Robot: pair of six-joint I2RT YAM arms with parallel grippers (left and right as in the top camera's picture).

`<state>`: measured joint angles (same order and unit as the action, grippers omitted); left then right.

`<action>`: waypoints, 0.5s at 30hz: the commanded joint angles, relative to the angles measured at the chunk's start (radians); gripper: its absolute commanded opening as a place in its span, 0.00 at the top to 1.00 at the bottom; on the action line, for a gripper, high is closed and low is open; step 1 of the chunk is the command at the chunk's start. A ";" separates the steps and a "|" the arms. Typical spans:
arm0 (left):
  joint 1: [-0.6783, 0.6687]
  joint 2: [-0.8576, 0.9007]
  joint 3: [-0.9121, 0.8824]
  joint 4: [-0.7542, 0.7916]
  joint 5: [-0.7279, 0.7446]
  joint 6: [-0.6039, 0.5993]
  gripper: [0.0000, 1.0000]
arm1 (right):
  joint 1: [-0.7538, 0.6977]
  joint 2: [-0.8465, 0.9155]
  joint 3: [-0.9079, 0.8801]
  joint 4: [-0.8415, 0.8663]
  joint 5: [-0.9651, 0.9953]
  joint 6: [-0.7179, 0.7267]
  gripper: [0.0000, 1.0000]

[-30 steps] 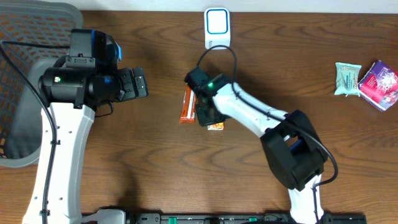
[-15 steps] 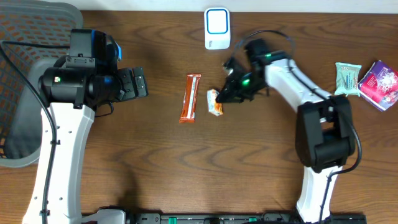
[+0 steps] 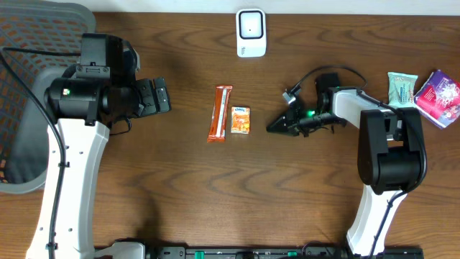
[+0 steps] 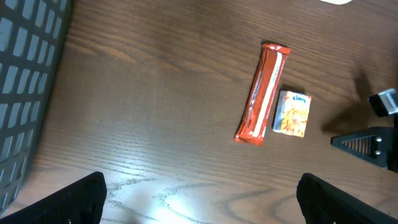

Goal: Scan the item barcode

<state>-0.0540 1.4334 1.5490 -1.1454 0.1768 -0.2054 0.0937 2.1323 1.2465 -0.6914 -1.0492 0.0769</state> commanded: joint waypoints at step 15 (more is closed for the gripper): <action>0.003 0.005 0.005 -0.002 -0.006 0.002 0.02 | 0.390 -0.340 0.078 0.058 0.962 0.346 0.41</action>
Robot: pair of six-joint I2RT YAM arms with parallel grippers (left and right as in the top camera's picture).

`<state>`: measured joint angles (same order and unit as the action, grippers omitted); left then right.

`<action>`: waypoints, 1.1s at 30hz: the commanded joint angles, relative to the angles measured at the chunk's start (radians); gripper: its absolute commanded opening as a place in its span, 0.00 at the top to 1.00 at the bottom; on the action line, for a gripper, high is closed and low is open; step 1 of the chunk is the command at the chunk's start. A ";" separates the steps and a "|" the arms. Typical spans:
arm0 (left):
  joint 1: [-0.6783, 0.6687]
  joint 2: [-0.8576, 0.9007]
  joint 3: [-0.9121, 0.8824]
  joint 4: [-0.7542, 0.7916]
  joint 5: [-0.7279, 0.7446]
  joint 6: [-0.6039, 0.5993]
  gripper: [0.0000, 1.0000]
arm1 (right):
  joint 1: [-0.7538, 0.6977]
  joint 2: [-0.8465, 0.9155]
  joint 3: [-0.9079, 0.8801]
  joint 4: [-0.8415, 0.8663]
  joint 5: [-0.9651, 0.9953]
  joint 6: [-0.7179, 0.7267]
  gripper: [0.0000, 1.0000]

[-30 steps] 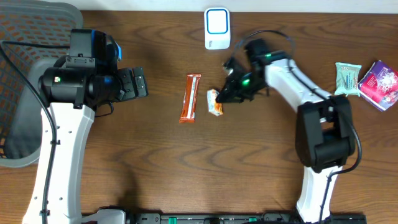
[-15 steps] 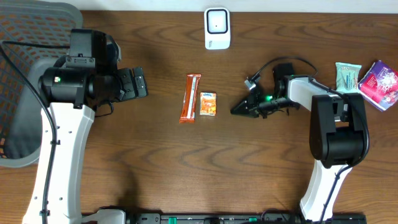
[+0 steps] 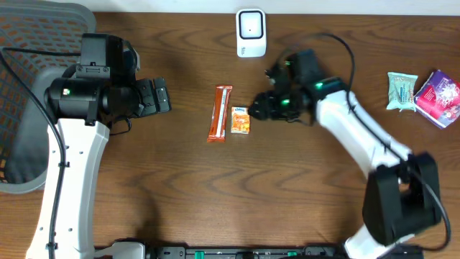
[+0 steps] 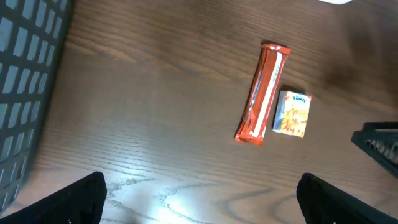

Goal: Scan the item barcode

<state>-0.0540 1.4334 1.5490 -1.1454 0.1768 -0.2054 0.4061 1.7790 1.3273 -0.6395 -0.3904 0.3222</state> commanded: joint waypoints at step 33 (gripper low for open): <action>0.003 0.005 0.005 -0.002 -0.006 0.002 0.02 | 0.160 0.182 0.003 0.114 0.371 0.218 0.99</action>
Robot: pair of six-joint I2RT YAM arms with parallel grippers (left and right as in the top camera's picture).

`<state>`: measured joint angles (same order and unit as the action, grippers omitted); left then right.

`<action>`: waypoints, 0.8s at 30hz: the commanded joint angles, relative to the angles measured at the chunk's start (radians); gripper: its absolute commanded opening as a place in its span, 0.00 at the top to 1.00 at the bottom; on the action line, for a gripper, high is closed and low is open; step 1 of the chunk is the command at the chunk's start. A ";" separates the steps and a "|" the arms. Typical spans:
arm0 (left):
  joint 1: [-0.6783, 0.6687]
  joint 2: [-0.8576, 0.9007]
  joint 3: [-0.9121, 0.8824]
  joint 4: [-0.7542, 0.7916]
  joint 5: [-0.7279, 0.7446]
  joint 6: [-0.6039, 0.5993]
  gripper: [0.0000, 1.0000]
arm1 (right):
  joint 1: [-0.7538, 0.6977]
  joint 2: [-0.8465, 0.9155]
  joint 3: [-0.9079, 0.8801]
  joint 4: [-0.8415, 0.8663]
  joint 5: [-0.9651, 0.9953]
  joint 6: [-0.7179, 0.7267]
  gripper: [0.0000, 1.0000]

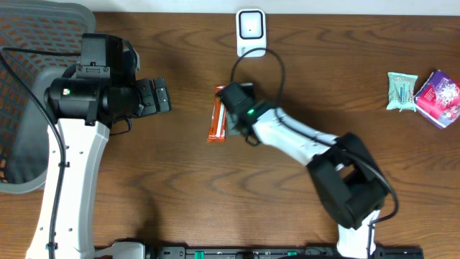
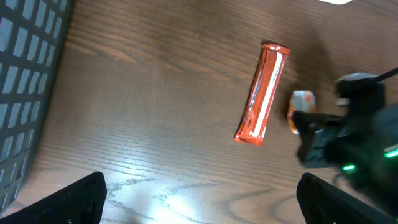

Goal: Scan the item barcode

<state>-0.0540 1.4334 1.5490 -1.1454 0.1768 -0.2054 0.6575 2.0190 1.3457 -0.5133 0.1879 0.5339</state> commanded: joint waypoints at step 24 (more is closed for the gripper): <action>0.003 0.005 0.005 -0.002 -0.006 0.002 0.02 | -0.694 0.066 -0.164 0.006 -1.078 -0.209 0.68</action>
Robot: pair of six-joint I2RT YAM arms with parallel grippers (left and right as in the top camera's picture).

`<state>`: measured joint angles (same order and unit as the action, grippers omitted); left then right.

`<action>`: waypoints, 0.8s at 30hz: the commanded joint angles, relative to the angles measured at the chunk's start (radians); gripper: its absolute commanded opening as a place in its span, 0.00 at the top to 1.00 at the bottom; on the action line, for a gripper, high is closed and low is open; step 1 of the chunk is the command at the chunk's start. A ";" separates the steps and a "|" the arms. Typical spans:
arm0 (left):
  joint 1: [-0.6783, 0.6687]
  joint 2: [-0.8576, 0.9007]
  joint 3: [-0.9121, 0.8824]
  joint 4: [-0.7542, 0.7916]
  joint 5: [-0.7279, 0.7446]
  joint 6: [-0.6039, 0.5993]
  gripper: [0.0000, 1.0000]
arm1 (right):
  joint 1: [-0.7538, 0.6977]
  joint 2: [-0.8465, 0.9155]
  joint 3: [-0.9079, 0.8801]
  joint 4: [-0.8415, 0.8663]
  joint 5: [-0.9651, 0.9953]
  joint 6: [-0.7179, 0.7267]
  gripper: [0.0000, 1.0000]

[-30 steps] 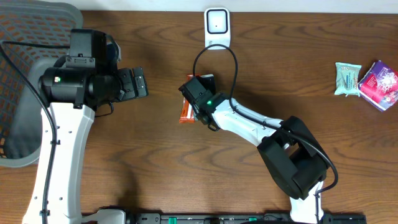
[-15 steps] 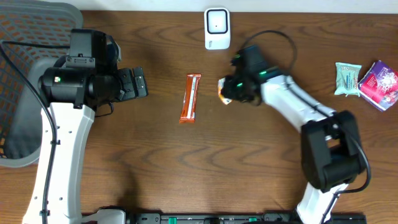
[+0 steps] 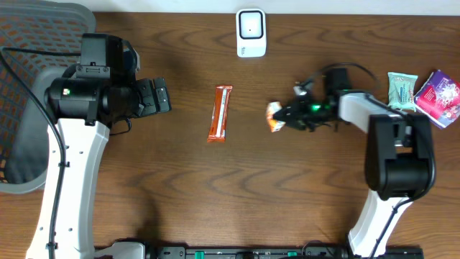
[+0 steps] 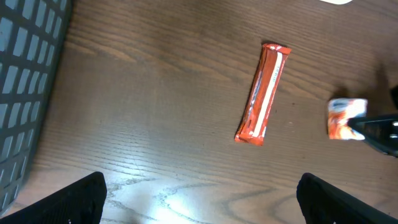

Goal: Scan the item barcode

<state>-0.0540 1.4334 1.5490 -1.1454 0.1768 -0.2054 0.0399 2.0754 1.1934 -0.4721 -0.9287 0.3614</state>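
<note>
My right gripper (image 3: 280,116) is shut on a small orange packet (image 3: 274,115), holding it by its right end over the table's middle right. The same packet (image 4: 344,118) shows at the right of the left wrist view, with the right gripper's dark fingertips (image 4: 379,127) on it. A white barcode scanner (image 3: 251,32) stands at the back edge. A long red-orange snack bar (image 3: 220,114) lies flat, left of the packet. My left gripper (image 3: 162,96) hangs open well left of the bar; in its own view the left gripper (image 4: 202,199) holds nothing.
A teal packet (image 3: 400,89) and a purple packet (image 3: 439,89) lie at the far right. A grey mesh chair (image 3: 29,93) stands off the table's left edge. The right arm's cable (image 3: 338,69) loops above its wrist.
The right gripper was over the orange packet beside the snack bar. Now it is shut on the packet, which is about a bar's width further right and tilted. The left arm has not moved.
The orange packet lay beside the snack bar with the right gripper to its right. The gripper then stood nearer, just right of the packet, and after that on top of it. Now it holds the packet away from the bar, to the right.
</note>
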 commanded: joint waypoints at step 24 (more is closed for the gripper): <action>0.003 0.005 0.005 -0.002 -0.006 0.002 0.02 | -0.037 -0.116 0.022 -0.129 0.242 -0.111 0.28</action>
<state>-0.0540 1.4338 1.5490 -1.1454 0.1768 -0.2054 -0.0341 1.9411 1.2045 -0.6212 -0.7074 0.2333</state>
